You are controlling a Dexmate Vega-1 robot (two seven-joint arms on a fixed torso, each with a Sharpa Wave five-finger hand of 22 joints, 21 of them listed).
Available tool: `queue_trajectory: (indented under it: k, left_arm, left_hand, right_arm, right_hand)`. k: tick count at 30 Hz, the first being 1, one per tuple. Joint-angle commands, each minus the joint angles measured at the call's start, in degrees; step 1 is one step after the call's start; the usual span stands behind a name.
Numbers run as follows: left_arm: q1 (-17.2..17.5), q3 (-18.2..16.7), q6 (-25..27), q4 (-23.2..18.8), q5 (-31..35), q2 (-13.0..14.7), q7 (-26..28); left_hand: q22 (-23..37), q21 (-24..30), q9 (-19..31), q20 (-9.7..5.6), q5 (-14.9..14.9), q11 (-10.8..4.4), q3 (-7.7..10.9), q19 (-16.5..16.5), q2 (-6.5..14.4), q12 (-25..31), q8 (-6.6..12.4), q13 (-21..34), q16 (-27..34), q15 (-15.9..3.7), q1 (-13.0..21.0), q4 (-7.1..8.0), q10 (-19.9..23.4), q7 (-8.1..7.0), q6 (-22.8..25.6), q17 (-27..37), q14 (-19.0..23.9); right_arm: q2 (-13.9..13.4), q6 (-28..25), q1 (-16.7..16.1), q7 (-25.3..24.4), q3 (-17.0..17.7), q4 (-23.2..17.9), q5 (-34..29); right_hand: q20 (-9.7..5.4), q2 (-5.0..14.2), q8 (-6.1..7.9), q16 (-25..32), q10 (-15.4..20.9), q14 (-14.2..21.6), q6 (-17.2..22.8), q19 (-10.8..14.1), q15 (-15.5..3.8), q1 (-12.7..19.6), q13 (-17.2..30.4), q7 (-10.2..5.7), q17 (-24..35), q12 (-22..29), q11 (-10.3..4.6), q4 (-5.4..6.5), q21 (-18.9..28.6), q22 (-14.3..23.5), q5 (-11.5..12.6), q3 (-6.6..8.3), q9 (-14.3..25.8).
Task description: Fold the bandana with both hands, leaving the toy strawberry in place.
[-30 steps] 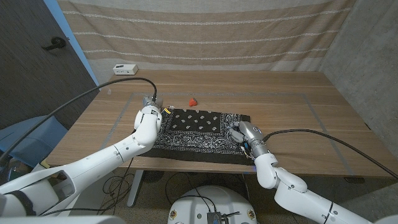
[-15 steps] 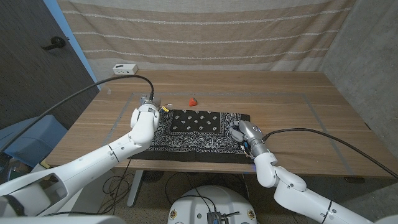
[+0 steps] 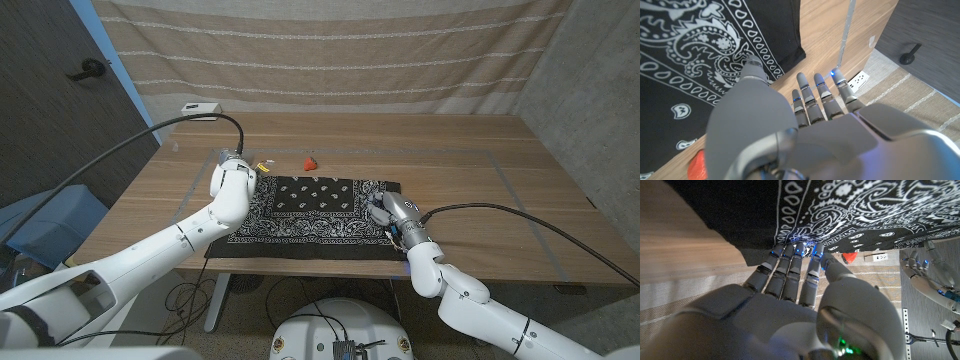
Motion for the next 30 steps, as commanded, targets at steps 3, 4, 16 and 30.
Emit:
queue_trajectory:
  k: [3, 4, 16, 30]
  left_arm:
    - [-2.99, 1.49, -0.19, 6.36, 3.28, -3.21, -7.24]
    - [-3.11, 1.62, -0.18, 6.79, 3.34, -3.4, -7.15]
    - [-3.93, 3.53, -1.55, 12.33, 0.64, -4.53, -0.78]
    - [-1.0, 1.16, -3.5, 5.95, -10.47, -1.02, 12.99]
  left_hand:
    - [-0.06, 0.88, -1.77, -0.65, -0.36, -0.69, -0.21, 0.23, 0.44, -0.1, 0.32, -2.9, 0.45, -2.03, -1.0, 0.22, 7.09, 0.37, 3.08, -2.59, 3.19]
    - [-0.08, 0.95, -1.94, -0.67, -0.39, -1.0, -0.2, 0.35, 0.43, -0.24, 0.34, -3.18, 0.56, -2.37, -0.94, 0.15, 7.38, 0.42, 3.35, -2.85, 3.64]
    - [-0.47, 2.93, -5.57, -2.92, -1.78, -3.76, 2.84, 3.73, 4.08, -2.56, 1.43, -10.05, 2.35, -7.09, 2.99, -2.23, 16.49, 0.58, 11.24, -7.73, 11.03]
    - [-0.46, 7.65, -5.0, -6.3, -3.34, -4.51, 9.5, 9.89, 7.85, 3.61, 13.21, -10.6, 11.64, -11.31, 17.37, -4.76, 38.24, 3.99, 41.56, -2.45, 28.78]
  right_arm:
    - [0.2, -0.57, 1.08, 0.84, -0.17, 0.04, 0.02]
    - [0.25, -0.7, 1.11, 0.88, -0.15, 0.02, 0.06]
    - [0.2, -1.26, 1.24, 0.95, -0.16, -0.07, 0.16]
    - [-0.03, -2.57, 2.02, 2.04, -0.55, -0.25, -0.14]
  right_hand:
    - [-0.24, 0.12, -0.11, 0.36, 0.15, 0.43, 0.68, 0.55, -2.02, 0.76, 0.24, -0.13, 0.23, -0.16, -0.11, 0.13, 0.39, 0.18, 0.23, 0.16, 0.3]
    - [-0.2, 0.11, -0.12, 0.4, 0.16, 0.55, 0.68, 0.54, -1.95, 0.73, 0.24, -0.12, 0.23, -0.16, -0.13, 0.15, 0.39, 0.18, 0.22, 0.15, 0.3]
    - [-0.2, 0.12, -0.23, 0.34, 0.21, 0.52, 0.71, 0.5, -2.05, 0.76, 0.25, -0.07, 0.24, -0.24, -0.12, 0.15, 0.37, 0.18, 0.23, 0.18, 0.31]
    - [-0.22, 0.04, -0.31, 0.27, 0.45, 0.66, 0.9, 0.52, -2.13, 0.82, 0.27, -0.08, 0.18, -0.27, 0.12, 0.09, 0.38, 0.18, 0.23, 0.23, 0.32]
